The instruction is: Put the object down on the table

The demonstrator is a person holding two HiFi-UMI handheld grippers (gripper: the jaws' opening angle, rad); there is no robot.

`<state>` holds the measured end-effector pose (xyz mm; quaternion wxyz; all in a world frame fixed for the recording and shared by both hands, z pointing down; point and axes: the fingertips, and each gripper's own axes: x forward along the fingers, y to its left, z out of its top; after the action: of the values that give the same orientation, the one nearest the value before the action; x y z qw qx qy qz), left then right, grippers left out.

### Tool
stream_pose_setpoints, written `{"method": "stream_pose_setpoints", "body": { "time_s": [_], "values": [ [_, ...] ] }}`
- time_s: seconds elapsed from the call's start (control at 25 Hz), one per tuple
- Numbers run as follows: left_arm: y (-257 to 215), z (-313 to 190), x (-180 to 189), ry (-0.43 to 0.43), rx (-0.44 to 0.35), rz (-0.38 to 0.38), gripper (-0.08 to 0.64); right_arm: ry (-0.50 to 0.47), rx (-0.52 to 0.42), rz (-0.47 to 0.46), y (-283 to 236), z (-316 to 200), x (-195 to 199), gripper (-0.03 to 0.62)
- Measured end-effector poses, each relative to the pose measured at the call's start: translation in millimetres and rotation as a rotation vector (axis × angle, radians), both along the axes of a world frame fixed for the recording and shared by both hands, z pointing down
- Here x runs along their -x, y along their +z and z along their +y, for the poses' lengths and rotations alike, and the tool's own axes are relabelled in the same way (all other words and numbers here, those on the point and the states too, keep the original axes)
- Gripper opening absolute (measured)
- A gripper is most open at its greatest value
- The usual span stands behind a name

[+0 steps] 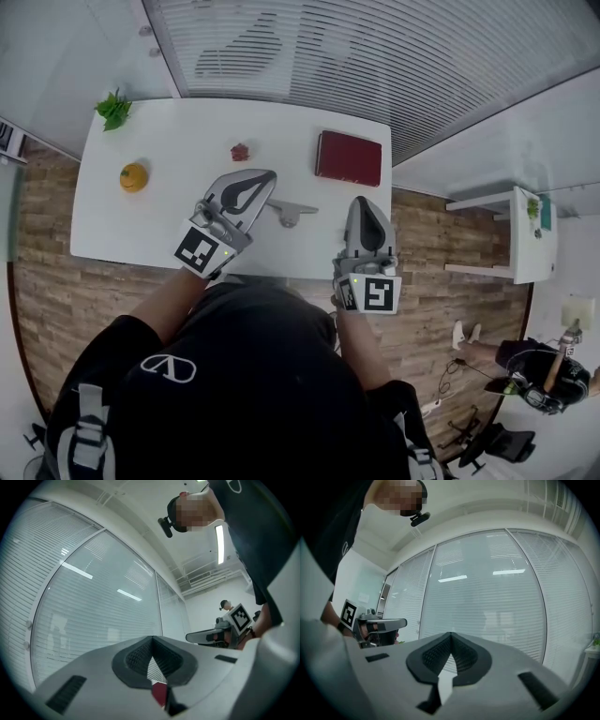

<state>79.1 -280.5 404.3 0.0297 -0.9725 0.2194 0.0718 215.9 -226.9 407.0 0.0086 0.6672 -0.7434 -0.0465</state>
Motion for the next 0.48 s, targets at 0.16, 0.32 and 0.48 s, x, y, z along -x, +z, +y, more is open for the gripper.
{"method": "stream_pose_setpoints", "body": {
  "time_s": [0.16,0.32,0.48],
  "values": [
    [1.0,0.7,-1.4,0.004,-0.002,-0.004,0.005,0.014,0.01,0.002,4.2,-0.6,-1.8,0.002],
    [2.6,2.8,-2.6,0.007,0.001,-0.007,0.006,0.021,0.007,0.004,3.6,1.9,-3.3,0.002],
    [2.3,2.9,-3.4,0.005,0.002,-0.008,0.006,0.023,0.009,0.011,3.3,2.6,-4.4,0.002]
  ]
}}
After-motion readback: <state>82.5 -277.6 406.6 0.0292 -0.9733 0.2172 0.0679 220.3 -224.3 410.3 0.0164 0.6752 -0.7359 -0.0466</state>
